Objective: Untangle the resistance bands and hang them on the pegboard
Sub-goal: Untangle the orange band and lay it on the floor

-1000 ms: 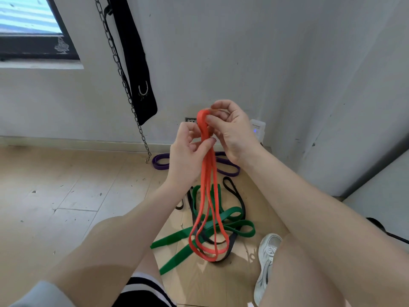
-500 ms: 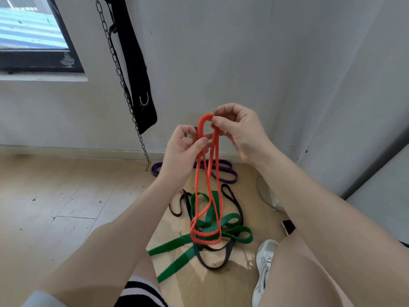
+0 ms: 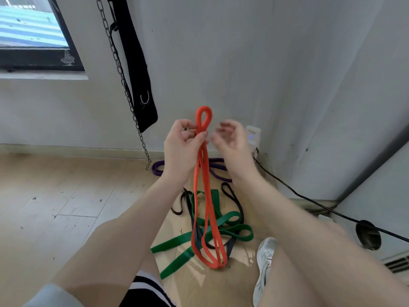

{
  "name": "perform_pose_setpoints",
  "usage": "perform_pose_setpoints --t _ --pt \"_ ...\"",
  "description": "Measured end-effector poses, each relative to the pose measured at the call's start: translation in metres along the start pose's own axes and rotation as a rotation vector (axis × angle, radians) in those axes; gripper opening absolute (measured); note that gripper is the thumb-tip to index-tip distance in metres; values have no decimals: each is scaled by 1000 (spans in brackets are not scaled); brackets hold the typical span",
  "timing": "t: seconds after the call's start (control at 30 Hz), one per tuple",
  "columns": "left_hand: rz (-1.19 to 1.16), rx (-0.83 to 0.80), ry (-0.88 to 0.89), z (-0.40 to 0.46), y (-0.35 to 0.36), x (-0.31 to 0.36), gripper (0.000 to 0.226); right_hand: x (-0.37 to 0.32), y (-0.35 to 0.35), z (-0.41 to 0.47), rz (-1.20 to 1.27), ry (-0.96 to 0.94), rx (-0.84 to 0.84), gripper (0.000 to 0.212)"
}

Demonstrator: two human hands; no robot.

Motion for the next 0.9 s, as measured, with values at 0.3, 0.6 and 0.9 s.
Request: perform_pose_setpoints --t 0.3,0.6,0.9 --pt "-168 168 -53 13 11 10 19 74 30 -40 -276 41 -33 51" --pt "-306 530 -488 80 -11 -97 14 81 -37 79 -721 -35 -181 12" --pt "-247 726 -693 175 -51 -302 20 247 53 195 -1293 -36 -462 16"
Point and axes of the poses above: each hand's wrist, its own z-axis towards the middle knuckle, its own y-axis out of the palm, x = y × z, the point moved 1 cm from there along z, towards the middle knuckle
